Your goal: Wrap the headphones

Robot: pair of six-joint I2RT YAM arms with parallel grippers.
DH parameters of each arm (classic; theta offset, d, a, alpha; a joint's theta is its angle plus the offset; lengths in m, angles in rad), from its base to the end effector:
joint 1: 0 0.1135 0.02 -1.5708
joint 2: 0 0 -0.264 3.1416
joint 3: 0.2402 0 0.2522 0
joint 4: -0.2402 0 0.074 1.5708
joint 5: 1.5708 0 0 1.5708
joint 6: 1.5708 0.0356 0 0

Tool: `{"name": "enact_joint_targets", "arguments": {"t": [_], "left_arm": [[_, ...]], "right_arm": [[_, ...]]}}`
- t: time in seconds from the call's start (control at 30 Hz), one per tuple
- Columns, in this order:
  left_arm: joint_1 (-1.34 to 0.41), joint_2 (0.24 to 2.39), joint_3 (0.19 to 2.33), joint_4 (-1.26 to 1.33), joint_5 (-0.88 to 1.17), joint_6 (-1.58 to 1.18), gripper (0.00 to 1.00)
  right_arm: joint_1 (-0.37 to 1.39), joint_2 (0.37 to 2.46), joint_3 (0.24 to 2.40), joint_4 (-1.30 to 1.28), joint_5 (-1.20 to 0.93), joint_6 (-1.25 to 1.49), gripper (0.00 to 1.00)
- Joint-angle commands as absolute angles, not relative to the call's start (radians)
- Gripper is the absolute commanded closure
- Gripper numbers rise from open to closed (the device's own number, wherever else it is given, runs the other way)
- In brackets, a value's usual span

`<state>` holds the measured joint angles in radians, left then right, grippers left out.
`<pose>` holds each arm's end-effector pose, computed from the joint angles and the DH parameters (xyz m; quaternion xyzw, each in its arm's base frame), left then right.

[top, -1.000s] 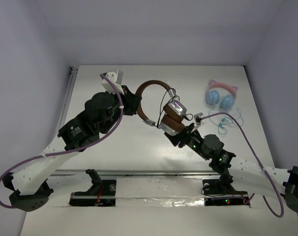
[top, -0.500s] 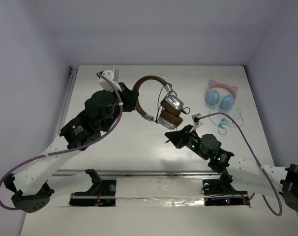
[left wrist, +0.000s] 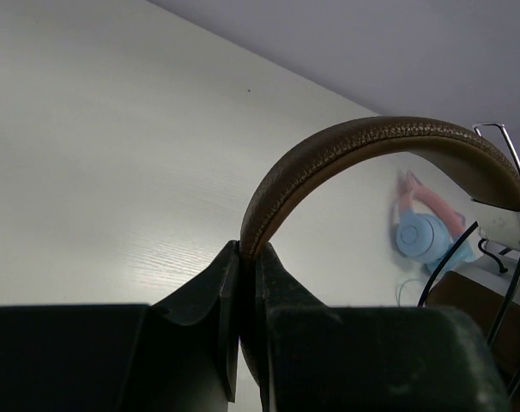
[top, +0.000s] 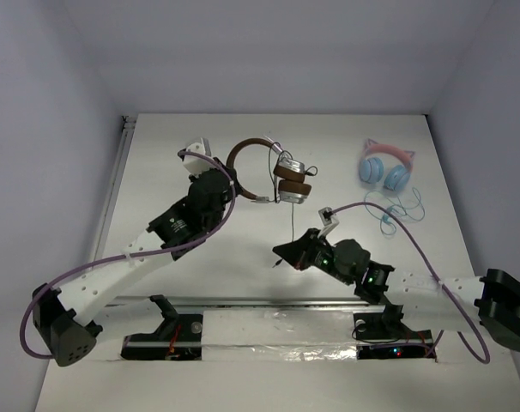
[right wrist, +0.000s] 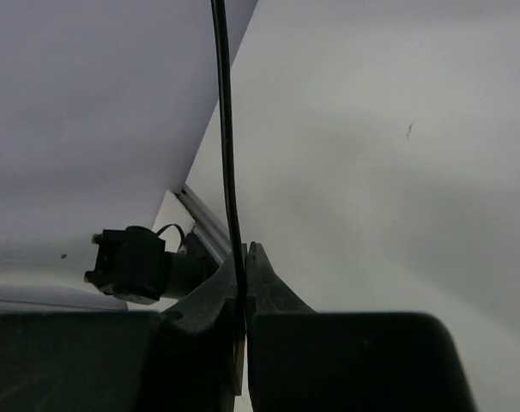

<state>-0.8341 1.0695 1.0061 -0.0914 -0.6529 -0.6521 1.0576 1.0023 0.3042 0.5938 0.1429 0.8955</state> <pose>0.1789 -0.1651 0.3736 -0.1423 0.7355 -0.2374 0.6184 0.1089 0.1828 0.2131 -0.0124 0.7425 0.5234 0.4177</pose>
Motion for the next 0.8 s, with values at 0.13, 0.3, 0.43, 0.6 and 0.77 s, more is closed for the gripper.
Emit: {"name": "enact_joint_targets", "arguments": {"t": [0.13,0.3,0.43,0.6,0.77], "left_arm": [[-0.828,1.075,0.924,0.17,-0.862,-0.781,1.0],[-0.828,1.115,0.841,0.228,-0.888,-0.792,1.0],[-0.839,1.118,0.77,0.256,-0.887,-0.808,1.0],[-0.887,1.106,0.672,0.29,-0.891,-0.813,1.0],[-0.96,1.091,0.608,0.253,-0.896,-0.868,1.0]], "right_arm": [[1.137,1.08,0.37,0.748,0.175,1.075,0.91],[1.137,1.089,0.416,0.759,0.146,1.108,0.92],[1.137,1.115,0.48,0.713,0.146,1.098,0.94],[1.137,1.163,0.544,0.681,0.19,1.08,0.94],[1.137,1.18,0.621,0.632,0.302,1.034,0.96]]}}
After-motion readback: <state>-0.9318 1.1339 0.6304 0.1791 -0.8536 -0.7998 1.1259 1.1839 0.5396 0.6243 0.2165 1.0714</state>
